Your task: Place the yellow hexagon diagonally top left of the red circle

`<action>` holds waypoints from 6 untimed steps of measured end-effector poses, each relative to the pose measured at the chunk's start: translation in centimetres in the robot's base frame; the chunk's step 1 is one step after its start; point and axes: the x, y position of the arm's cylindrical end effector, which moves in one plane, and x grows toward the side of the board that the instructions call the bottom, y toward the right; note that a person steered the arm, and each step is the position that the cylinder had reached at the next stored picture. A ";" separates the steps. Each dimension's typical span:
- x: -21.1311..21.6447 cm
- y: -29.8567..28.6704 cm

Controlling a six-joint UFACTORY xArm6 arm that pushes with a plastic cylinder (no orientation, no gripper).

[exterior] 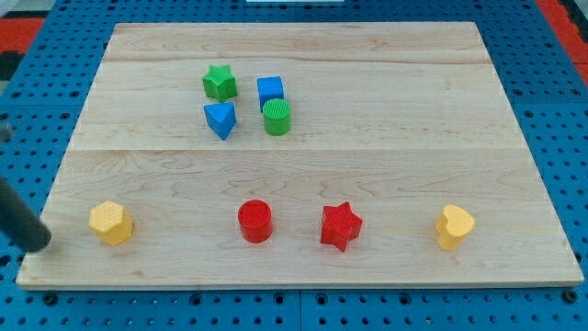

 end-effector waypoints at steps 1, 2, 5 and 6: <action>-0.7 4.4; -2.6 11.4; -3.4 5.2; -6.7 9.2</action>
